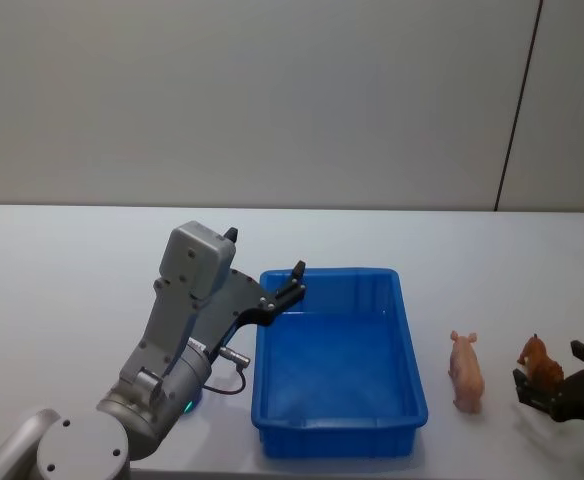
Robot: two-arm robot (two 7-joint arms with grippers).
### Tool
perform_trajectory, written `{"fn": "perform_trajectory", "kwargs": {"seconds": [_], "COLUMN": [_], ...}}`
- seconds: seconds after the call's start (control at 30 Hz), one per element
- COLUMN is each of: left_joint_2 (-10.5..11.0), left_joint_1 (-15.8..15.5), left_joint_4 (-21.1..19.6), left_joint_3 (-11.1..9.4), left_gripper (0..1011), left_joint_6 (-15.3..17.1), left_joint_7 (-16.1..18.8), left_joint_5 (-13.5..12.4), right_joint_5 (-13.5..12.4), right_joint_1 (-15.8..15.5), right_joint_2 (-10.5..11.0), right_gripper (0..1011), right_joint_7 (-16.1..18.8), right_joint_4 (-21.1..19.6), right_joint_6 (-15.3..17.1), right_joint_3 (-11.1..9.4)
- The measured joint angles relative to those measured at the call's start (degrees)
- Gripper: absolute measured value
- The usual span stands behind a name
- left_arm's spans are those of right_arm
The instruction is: Pick up the two dolls from the table and place them into the box.
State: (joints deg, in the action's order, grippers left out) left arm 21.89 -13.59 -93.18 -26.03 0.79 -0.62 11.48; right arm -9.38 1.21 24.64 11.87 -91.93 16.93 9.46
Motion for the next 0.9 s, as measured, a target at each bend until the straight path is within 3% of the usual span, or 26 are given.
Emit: {"fn": "perform_trajectory", "kwargs": {"seconds": [0.37,0.6,0.9], "left_joint_2": [0.0,0.0,0.0], "left_joint_1": [0.0,0.0,0.0], "left_joint_4": [0.0,0.0,0.0], "left_joint_3": [0.0,0.0,0.0], "left_gripper": [1004,1004,1004], "left_joint_6": [0.0,0.0,0.0], "left_joint_7": [0.0,0.0,0.0], "left_joint_5": [0.0,0.0,0.0], "right_joint_5": [0.25,-0.07,-1.35], "right_joint_1": [1.23,1.73,1.8], "right_joint_2": [-0.61,-0.84,-1.02], "right_gripper": [716,461,430], "right_joint_7": [0.57,1.2,0.97], "right_joint_4": [1.6,2.06,1.49], "right_joint_6": [2.18,3.05,1.92], "right_joint_3": [0.17,0.19,-0.08]}}
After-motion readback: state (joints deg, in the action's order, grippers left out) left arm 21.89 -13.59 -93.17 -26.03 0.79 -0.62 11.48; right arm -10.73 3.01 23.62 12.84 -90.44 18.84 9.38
